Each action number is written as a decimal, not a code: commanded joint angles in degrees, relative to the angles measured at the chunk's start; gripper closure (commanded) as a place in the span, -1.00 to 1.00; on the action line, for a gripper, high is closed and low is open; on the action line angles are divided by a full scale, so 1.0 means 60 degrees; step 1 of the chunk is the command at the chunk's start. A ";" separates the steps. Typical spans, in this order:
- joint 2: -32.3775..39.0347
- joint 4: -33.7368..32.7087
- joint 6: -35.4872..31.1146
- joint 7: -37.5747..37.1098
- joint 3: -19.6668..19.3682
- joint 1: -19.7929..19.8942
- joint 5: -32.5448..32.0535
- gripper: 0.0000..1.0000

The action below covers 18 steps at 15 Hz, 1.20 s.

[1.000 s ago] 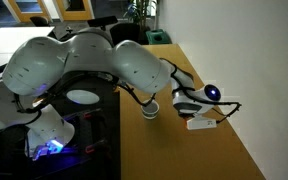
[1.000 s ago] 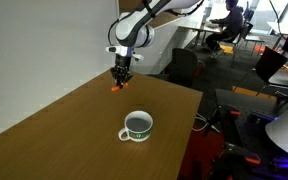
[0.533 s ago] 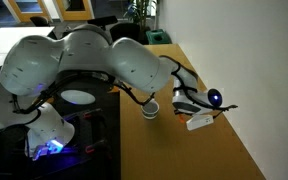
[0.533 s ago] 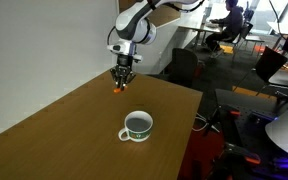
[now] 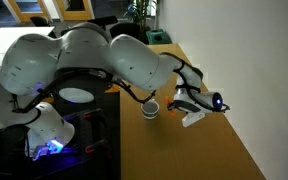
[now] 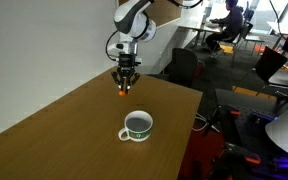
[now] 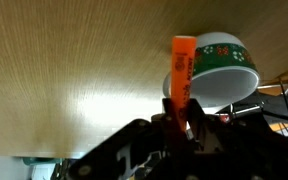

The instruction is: Put the orange marker in the mug cup

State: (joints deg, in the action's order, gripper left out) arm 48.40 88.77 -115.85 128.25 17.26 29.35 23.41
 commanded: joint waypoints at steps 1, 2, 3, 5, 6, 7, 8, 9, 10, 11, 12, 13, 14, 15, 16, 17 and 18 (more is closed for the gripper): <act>-0.0085 -0.0106 0.0390 0.0224 -0.0556 -0.0434 0.0504 0.61; -0.0095 -0.0137 0.0504 0.0223 -0.0573 -0.0445 0.0526 0.61; -0.0103 -0.0144 0.0529 0.0222 -0.0579 -0.0450 0.0533 0.61; 0.0044 -0.0314 0.0906 0.0804 -0.0467 -0.0338 0.0508 0.90; 0.0125 -0.0363 0.1136 0.1367 -0.0420 -0.0286 0.0545 0.90; 0.0220 -0.0408 0.1388 0.1974 -0.0368 -0.0231 0.0641 0.90; 0.0269 -0.0412 0.1602 0.2485 -0.0386 -0.0232 0.0701 0.90; 0.0307 -0.0423 0.1879 0.3016 -0.0414 -0.0224 0.0762 0.90; 0.0369 -0.0457 0.2151 0.3529 -0.0436 -0.0211 0.0821 0.90; 0.0423 -0.0511 0.2474 0.4001 -0.0475 -0.0210 0.0846 0.90; 0.0482 -0.0580 0.2838 0.4444 -0.0506 -0.0193 0.0911 0.90; 0.0986 -0.0961 0.2925 0.3632 0.1536 0.1279 -0.0512 0.90; 0.1088 -0.0994 0.3209 0.3671 0.1873 0.1519 -0.0799 0.90; 0.1326 -0.1063 0.3429 0.3559 0.2610 0.1993 -0.1216 0.90; 0.1541 -0.1104 0.3701 0.3511 0.3217 0.2389 -0.1594 0.90; 0.1767 -0.1134 0.3936 0.3503 0.3757 0.2735 -0.1950 0.90; 0.1840 -0.1107 0.4185 0.3502 0.3858 0.2833 -0.2024 0.90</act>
State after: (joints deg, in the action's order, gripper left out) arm 55.61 84.42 -95.59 149.26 34.58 42.17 14.76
